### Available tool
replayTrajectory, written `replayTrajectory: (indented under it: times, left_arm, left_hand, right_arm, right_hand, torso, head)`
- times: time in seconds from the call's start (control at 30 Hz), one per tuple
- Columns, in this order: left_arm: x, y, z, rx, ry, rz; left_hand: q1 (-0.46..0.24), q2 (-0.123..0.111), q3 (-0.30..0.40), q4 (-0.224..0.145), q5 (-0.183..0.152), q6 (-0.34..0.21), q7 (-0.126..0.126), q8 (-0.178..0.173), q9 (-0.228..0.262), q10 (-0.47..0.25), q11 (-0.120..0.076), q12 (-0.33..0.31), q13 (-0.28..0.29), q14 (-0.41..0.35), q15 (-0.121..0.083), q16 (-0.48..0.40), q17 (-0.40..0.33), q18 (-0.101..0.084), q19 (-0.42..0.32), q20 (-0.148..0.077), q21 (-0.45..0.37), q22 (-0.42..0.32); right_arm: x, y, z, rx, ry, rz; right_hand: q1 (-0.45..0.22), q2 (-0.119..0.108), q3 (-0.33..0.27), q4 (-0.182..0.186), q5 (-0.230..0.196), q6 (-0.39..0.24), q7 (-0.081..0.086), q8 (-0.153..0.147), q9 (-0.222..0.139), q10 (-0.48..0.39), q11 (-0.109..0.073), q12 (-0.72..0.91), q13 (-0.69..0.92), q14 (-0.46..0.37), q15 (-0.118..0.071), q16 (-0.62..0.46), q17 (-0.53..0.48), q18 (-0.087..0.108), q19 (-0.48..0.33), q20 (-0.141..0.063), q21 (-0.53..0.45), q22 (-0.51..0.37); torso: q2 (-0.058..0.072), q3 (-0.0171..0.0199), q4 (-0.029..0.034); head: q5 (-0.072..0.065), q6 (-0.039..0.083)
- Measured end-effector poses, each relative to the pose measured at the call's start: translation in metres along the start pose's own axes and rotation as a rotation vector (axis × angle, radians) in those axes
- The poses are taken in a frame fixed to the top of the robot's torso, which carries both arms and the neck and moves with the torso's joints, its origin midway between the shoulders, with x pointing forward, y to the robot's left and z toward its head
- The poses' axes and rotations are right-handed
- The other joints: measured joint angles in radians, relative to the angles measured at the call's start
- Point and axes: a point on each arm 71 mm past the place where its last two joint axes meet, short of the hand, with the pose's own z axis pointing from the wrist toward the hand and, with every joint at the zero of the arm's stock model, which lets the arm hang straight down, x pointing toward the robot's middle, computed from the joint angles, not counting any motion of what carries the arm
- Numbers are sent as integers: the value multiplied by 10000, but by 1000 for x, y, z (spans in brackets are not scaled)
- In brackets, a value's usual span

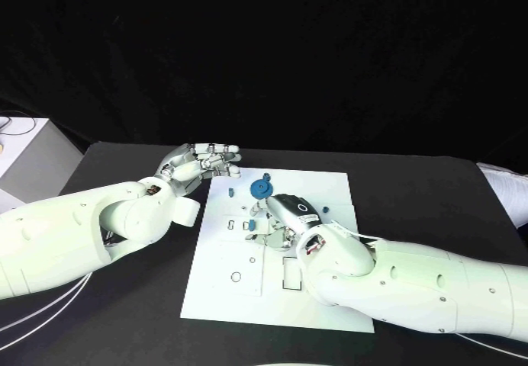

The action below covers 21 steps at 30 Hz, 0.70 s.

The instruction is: Assemble the parts on the task board

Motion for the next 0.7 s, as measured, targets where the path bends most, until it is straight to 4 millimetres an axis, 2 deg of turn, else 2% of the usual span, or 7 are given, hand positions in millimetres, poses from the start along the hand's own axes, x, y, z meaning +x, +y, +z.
replayTrajectory:
  times: [0.17, 0.2, 0.23, 0.33, 0.47, 0.57, 0.7]
  left_arm:
    - [-4, 4, 0, -608, 98, 692]
    - [-6, 6, 0, -861, 126, 939]
    - [-7, 7, 0, -1077, 161, 1149]
    - [-8, 6, 3, -1825, 383, 2043]
    - [-5, 3, 9, -2830, 893, 3460]
    - [2, 3, 15, -3739, 1408, 4672]
    - [13, 7, 22, -4825, 2131, 6419]
  left_hand:
    - [-725, -75, -562, 570, -44, 411, -302, 544, 266, 905, -529, 1654, 843, 1145, -542, 3352, 2033, 0, 1109, -447, 1382, 708]
    - [-804, -132, -693, 725, -44, 490, -429, 848, 420, 970, -599, 2384, 1325, 1343, -651, 4444, 2818, -3, 1366, -570, 1737, 891]
    - [-797, -139, -771, 938, -7, 330, -573, 1386, 746, 512, -712, 3702, 2294, 1482, -776, 5958, 4134, -2, 1563, -671, 2192, 1143]
    - [-777, -159, -812, 1504, -22, 47, -737, 2502, 1446, -263, -882, 6006, 3847, 2174, -855, 8276, 6412, -1, 1700, -807, 2887, 1525]
    - [-858, -213, -620, 2300, 36, -514, -976, 4227, 2664, -601, -1183, 8627, 5586, 3108, -1078, 9815, 8300, 1, 1963, -991, 3763, 1986]
    - [-1219, -120, -560, 2385, 36, -768, -1024, 4741, 3043, -222, -1179, 9676, 6640, 3314, -1132, 10125, 8735, 1, 1962, -991, 4040, 2144]
    - [-1825, -101, -560, 2384, 36, -849, -1047, 4959, 3215, -85, -1184, 10082, 7048, 3368, -1127, 10253, 8941, 1, 2015, -1045, 4285, 2393]
  right_arm:
    - [-26, -9, -5, -194, -559, 94]
    - [-35, -12, -6, -248, -687, 156]
    - [-42, -15, -6, -275, -766, 219]
    - [-65, -28, -10, -216, -902, 548]
    - [-92, -48, -14, 94, -959, 1079]
    - [-111, -63, -17, 428, -975, 1433]
    - [-125, -80, -20, 903, -956, 1834]
  right_hand:
    - [342, 323, 4, -4, 612, 2, -2, 0, -4, 16, 16, 0, 0, 0, 1, 0, -1, 0, -1, 33, 0, -1]
    - [468, 346, 45, -44, 828, 40, -35, 0, -4, 16, 16, 0, 0, 0, 0, 0, -1, 0, -1, 33, 0, -1]
    - [578, 355, 107, -95, 963, 81, -63, 7, -4, 17, 16, 0, -1, 0, 0, -25, -1, 1, -1, 33, -25, -1]
    - [854, 410, 335, -106, 1250, 211, -88, 142, 19, 18, 17, 0, 3, 0, 0, -70, -1, 0, -1, 32, -98, -2]
    - [909, 458, 373, -73, 1280, 295, -102, 195, 49, 18, 18, 0, 8, 0, 0, -76, -1, 0, -1, 32, -98, -2]
    - [909, 458, 377, -69, 1280, 324, -131, 234, 60, 19, 18, 0, 8, 0, 0, -76, -1, 0, -1, 32, -98, -3]
    - [909, 458, 377, -69, 1280, 324, -131, 234, 60, 19, 18, 0, 7, 0, 0, -77, -2, 0, -1, 32, -98, -3]
  torso:
    - [-70, 18, -20]
    - [-92, 25, -26]
    - [-112, 31, -27]
    - [-187, 57, -41]
    - [-280, 81, -59]
    - [-343, 108, -73]
    - [-419, 154, -85]
  head:
    - [36, 58]
    - [50, 61]
    - [60, 62]
    - [104, 56]
    - [165, 35]
    - [214, 9]
    - [262, -42]
